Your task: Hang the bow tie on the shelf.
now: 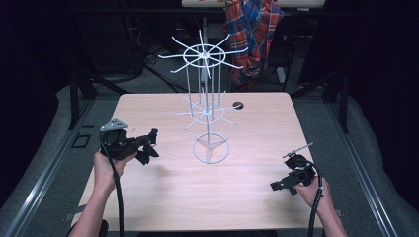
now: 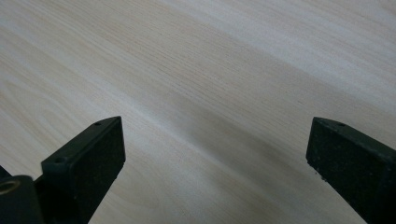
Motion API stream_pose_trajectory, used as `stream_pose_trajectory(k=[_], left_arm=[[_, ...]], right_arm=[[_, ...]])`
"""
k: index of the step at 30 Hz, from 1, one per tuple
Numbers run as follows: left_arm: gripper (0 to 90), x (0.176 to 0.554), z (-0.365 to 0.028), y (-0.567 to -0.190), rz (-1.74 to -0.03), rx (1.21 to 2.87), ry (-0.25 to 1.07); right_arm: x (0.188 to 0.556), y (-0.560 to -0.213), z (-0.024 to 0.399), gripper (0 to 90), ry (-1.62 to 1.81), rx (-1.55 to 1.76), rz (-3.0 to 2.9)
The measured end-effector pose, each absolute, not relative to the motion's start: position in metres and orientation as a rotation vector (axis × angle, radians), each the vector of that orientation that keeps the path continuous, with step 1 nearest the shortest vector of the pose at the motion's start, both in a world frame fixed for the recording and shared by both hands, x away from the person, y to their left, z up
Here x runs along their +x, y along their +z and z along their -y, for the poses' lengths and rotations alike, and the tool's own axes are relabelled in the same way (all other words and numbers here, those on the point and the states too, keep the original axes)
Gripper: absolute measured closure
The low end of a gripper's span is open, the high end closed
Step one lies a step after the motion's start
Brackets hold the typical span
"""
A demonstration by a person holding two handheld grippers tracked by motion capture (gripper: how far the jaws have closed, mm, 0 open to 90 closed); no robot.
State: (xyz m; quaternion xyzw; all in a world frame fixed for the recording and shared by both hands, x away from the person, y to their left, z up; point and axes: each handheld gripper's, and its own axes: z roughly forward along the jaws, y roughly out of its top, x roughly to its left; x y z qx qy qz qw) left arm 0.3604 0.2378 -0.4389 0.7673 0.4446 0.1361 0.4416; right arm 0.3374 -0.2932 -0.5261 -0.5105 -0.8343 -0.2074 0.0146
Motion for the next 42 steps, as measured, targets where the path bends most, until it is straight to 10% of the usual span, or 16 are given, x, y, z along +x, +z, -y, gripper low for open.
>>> stream_pose_trajectory(k=[42], left_arm=[[89.5,0.385,-0.215,-0.419,-1.095,1.836,0.371]], right_arm=[[0.336,-0.525,0.295,4.3,-0.649,-1.598,2.606]])
